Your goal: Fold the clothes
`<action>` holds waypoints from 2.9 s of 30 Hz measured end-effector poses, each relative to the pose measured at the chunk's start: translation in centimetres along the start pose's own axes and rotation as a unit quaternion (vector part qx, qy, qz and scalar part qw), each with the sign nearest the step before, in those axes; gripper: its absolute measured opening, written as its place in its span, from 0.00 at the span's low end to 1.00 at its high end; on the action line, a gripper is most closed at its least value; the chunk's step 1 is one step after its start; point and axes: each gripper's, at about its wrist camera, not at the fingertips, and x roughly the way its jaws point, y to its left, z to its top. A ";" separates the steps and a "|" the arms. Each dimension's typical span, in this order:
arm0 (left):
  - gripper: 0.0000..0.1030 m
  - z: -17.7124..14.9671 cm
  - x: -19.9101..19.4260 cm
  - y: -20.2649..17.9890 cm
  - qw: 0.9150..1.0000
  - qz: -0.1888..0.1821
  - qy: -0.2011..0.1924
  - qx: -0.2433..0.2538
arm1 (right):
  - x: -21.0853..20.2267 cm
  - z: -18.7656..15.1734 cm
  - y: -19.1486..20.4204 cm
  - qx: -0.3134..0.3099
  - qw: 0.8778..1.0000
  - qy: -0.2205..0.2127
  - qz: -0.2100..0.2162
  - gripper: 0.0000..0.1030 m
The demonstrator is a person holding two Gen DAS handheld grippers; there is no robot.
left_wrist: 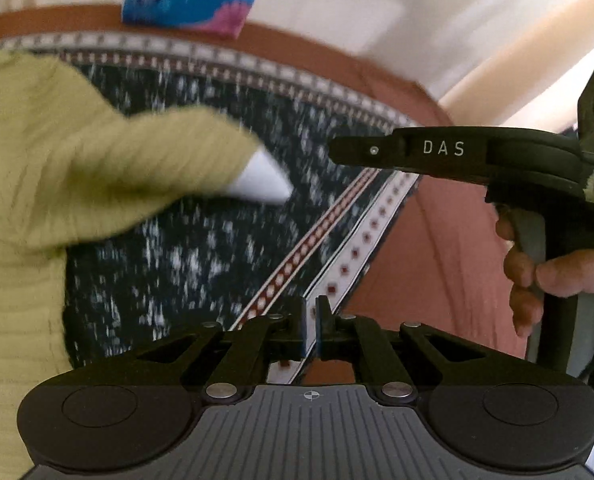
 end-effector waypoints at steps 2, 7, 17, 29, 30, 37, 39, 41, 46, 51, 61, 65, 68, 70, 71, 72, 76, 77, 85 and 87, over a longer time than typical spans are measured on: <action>0.26 -0.5 0.3 0.4 1.000 0.000 0.011 0.001 | 0.1 -1.1 -0.5 0.010 1.000 0.005 -0.004 0.01; 0.50 1.7 -3.5 1.6 0.999 0.010 -0.026 0.025 | -0.4 -1.9 -0.5 0.001 1.000 0.004 0.011 0.05; 0.61 10.4 -7.2 9.4 0.990 0.100 -0.090 -0.029 | 1.7 -1.9 1.4 -0.049 0.998 0.003 0.025 0.40; 0.62 13.6 -2.1 12.5 0.985 0.138 -0.063 -0.081 | 3.8 -2.0 2.5 -0.144 0.989 0.022 0.021 0.52; 0.62 13.6 -1.8 12.2 0.985 0.143 -0.060 -0.075 | 3.8 -2.0 2.5 -0.146 0.989 0.023 0.023 0.52; 0.16 13.4 -1.0 12.2 0.983 0.164 -0.065 -0.048 | 3.8 -1.9 2.8 -0.143 0.988 0.031 0.045 0.19; 0.00 13.3 -1.1 12.5 0.983 0.168 -0.063 -0.047 | 3.8 -1.8 2.9 -0.135 0.989 0.040 0.055 0.06; 0.00 13.3 -1.5 12.7 0.983 0.166 -0.067 -0.049 | 3.1 -1.7 2.9 -0.121 0.989 0.044 0.068 0.04; 0.00 13.6 -2.7 13.0 0.982 0.159 -0.087 -0.058 | 0.2 -1.2 3.2 -0.108 0.988 0.046 0.101 0.04; 0.00 14.0 -4.3 13.5 0.978 0.149 -0.120 -0.082 | -3.5 -0.5 3.8 -0.073 0.981 0.059 0.170 0.04; 0.00 13.9 -2.4 14.0 0.973 0.164 -0.134 -0.091 | -2.2 0.1 -1.3 0.164 0.958 0.052 0.229 0.04; 0.00 13.8 -1.5 14.1 0.969 0.181 -0.146 -0.088 | 1.0 0.2 -2.9 0.168 0.981 0.014 0.099 0.07; 0.20 14.0 -1.7 14.1 0.970 0.175 -0.145 -0.088 | 2.3 -0.4 -3.9 0.199 0.977 -0.012 0.071 0.09; 0.24 14.0 -2.7 14.0 0.970 0.172 -0.153 -0.083 | 2.0 -0.7 -3.4 0.181 0.981 -0.011 0.065 0.10; 0.24 14.0 -3.5 13.8 0.969 0.170 -0.160 -0.075 | 1.5 -0.9 -2.7 0.151 0.987 -0.006 0.058 0.10; 0.24 13.9 -4.2 13.6 0.969 0.168 -0.167 -0.066 | 1.1 -1.1 -2.0 0.118 0.991 -0.003 0.056 0.12; 0.35 13.0 -6.1 12.7 0.977 0.146 -0.154 -0.024 | 0.2 -2.5 0.8 -0.004 0.998 0.019 0.052 0.39; 0.36 12.6 -6.5 12.4 0.979 0.139 -0.148 -0.014 | 0.4 -2.7 1.7 -0.034 0.998 0.025 0.049 0.39; 0.42 8.0 -6.6 11.6 0.983 0.151 -0.103 0.029 | 2.4 -2.9 3.0 -0.053 0.997 0.033 0.044 0.29; 0.42 7.6 -6.8 12.0 0.984 0.150 -0.099 0.015 | 2.6 -2.6 3.0 -0.037 0.997 0.051 0.051 0.04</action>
